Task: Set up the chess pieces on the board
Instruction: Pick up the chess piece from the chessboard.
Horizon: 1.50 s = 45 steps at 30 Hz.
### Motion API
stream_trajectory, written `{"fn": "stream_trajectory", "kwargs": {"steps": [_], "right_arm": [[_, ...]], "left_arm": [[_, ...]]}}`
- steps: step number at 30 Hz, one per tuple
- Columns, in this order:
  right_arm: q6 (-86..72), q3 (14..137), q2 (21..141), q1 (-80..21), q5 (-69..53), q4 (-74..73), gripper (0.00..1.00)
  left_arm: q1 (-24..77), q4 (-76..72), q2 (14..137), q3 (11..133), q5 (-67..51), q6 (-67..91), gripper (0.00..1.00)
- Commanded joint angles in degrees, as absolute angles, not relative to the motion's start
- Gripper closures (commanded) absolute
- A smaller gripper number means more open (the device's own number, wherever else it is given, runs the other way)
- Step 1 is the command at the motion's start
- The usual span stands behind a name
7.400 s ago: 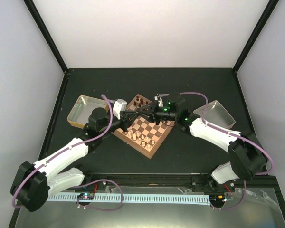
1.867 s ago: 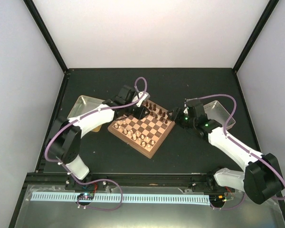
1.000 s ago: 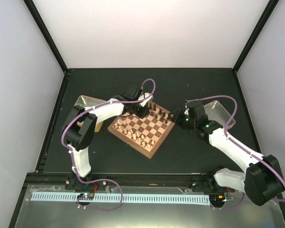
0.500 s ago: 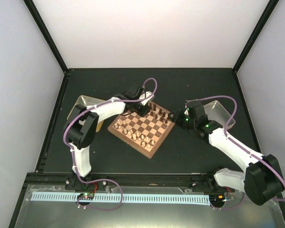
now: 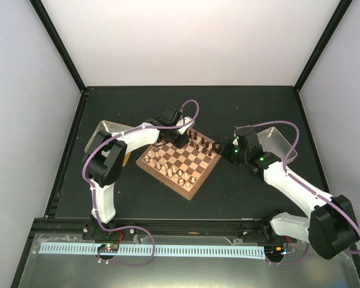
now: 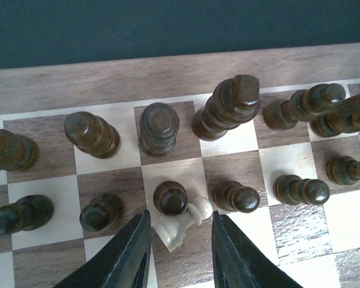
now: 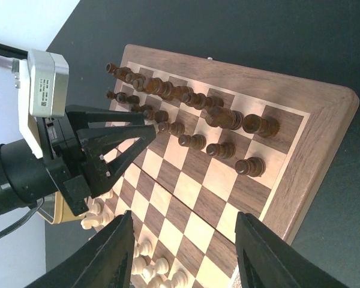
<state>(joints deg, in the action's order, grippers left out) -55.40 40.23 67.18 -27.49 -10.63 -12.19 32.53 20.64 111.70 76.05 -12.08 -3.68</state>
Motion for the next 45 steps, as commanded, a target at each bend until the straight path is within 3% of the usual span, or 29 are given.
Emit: {"fn": "stream_trajectory", "kwargs": {"steps": [1, 29, 38, 41, 45], "right_arm": [[-55.4, 40.3, 67.2, -27.0, -10.5, -11.5, 0.52], [-55.4, 39.7, 66.4, -27.0, -10.4, -11.6, 0.52], [-55.5, 39.6, 66.5, -27.0, -10.5, -11.4, 0.52], [-55.5, 39.6, 66.5, -27.1, -10.5, -11.4, 0.52], [-55.5, 39.5, 66.4, -27.0, -10.6, -11.4, 0.52]], "left_arm": [[32.3, 21.7, 112.3, 77.7, -11.2, -3.9, 0.69], [32.2, 23.7, 113.6, 78.4, -12.4, -5.5, 0.74], [32.3, 25.0, 112.2, 76.3, -13.3, -7.2, 0.84], [32.3, 25.0, 112.2, 76.4, -14.5, -7.8, 0.83], [32.3, 24.7, 112.3, 77.0, -14.0, -7.9, 0.71]]}}
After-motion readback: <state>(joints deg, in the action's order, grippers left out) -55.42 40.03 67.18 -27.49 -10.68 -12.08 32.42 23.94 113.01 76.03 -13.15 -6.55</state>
